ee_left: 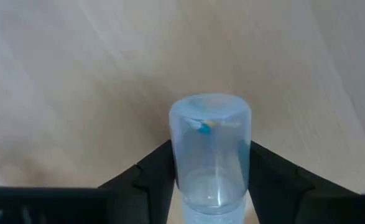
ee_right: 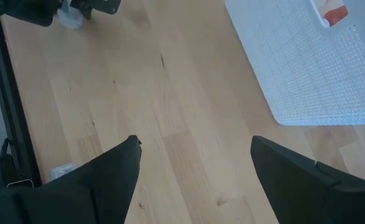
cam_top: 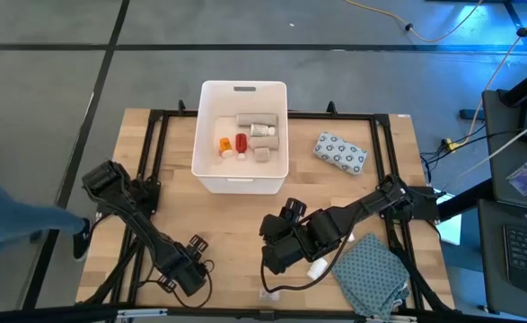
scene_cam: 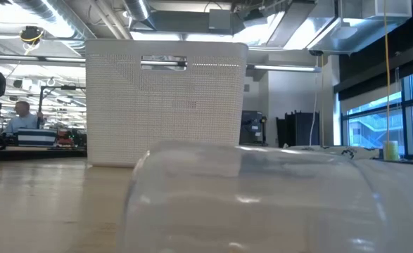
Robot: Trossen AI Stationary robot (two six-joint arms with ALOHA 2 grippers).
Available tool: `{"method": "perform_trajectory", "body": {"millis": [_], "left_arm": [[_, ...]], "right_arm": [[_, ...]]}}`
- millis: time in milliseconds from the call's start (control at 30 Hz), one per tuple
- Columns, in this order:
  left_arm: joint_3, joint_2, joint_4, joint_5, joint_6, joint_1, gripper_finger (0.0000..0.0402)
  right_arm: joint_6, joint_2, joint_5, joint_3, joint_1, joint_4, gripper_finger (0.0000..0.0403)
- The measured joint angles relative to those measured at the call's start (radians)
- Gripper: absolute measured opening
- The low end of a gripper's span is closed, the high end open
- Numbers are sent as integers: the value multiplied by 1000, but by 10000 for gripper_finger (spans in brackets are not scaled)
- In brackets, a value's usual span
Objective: Pick & place medical supplies in basket/bin
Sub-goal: Put the top transparent pill bottle into the white bin
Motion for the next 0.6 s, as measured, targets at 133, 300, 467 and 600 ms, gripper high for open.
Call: {"method": "perform_trajectory", "body": {"millis": [133, 300, 467, 600], "left_arm": [[0, -44, -46, -6, -15, 1, 149], [24, -150, -148, -18, -86, 28, 156], [100, -322, -274, -125, -138, 106, 161], [195, -453, -300, -290, -146, 206, 155]], "right_arm": [[-2, 0, 0, 0, 0, 0, 303], [-28, 0, 0, 0, 0, 0, 303], [-55, 0, 0, 0, -6, -1, 303], [-73, 0, 0, 0, -20, -1, 303]]}}
